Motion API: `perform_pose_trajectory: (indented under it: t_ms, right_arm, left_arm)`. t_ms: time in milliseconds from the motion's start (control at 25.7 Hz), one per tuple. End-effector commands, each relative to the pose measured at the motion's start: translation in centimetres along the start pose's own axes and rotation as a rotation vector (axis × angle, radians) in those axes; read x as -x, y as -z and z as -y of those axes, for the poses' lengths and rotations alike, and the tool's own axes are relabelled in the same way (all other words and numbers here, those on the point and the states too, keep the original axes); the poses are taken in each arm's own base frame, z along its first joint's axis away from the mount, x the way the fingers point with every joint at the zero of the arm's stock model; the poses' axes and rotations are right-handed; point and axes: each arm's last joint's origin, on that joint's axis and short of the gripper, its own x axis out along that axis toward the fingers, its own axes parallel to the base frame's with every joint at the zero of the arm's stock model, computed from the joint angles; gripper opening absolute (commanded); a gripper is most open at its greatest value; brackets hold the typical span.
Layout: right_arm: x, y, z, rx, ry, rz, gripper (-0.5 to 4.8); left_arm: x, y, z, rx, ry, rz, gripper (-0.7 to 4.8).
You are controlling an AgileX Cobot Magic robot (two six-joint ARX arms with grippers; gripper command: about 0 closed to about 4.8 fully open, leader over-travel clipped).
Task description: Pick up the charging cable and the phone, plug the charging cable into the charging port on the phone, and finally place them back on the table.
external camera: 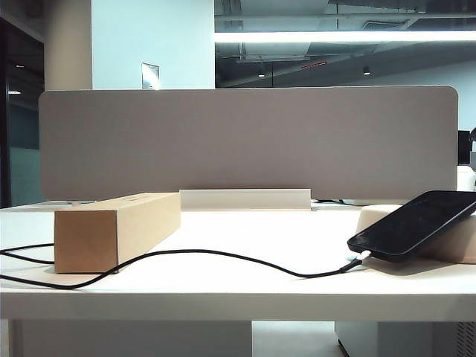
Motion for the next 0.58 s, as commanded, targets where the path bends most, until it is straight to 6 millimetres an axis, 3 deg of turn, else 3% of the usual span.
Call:
perform_pose_trajectory:
  t_ms: [39,584]
  right_arm:
    - [0.0,0.1,0.0,0.003,0.001,0.001,-0.01]
    - [0.0,0.2,0.0,0.004,0.005,-0.002,-0.01]
  left_arm:
    - [0.0,0.3,-0.2,0.024,-0.002,0.062,-0.06]
    - [1.2,2.8,-2.3,0.037,-0.141,0.214,-0.06]
